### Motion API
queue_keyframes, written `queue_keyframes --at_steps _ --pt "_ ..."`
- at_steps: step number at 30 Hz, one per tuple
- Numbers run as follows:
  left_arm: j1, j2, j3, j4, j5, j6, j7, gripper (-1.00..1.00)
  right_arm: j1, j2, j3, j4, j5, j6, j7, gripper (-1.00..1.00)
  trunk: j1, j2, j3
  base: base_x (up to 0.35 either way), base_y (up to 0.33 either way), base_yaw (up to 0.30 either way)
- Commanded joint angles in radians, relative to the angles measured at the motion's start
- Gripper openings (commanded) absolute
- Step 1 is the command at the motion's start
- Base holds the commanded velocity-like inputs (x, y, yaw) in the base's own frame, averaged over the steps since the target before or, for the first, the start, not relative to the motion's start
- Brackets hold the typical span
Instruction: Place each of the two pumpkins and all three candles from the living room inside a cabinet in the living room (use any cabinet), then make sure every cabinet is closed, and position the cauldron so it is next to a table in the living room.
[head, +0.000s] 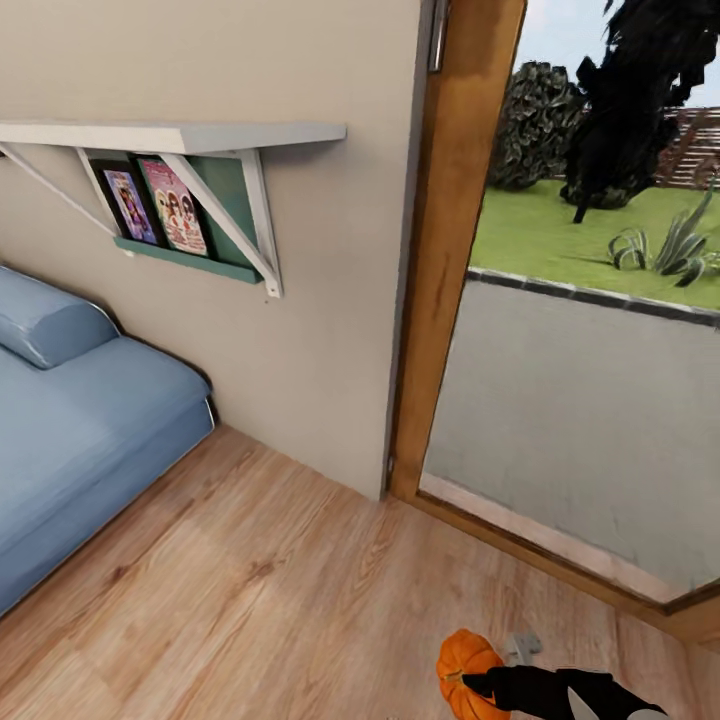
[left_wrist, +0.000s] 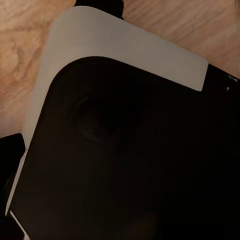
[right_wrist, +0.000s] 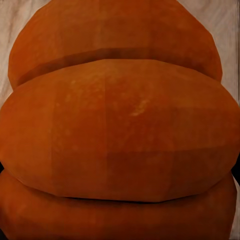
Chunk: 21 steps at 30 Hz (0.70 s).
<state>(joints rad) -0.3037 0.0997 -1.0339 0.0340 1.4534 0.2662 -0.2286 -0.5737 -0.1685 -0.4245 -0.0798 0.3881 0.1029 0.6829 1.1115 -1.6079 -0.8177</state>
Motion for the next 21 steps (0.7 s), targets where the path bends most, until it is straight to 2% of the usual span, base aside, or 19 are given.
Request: queue_keyframes --at_steps 1,21 --pt "0.0 0.0 0.0 0.0 0.0 0.0 0.0 1.0 0.0 0.0 -0.001 0.0 0.0 0.0 0.0 -1.0 0.0 0.0 0.0 0.0 0.0 -0.283" --pt "0.0 0.0 0.0 0.0 0.001 -0.001 0.0 1.0 0.0 -0.001 0.0 0.034 0.0 -0.002 0.001 -1.0 0.0 0.0 -0.008 0.0 0.0 -0.283"
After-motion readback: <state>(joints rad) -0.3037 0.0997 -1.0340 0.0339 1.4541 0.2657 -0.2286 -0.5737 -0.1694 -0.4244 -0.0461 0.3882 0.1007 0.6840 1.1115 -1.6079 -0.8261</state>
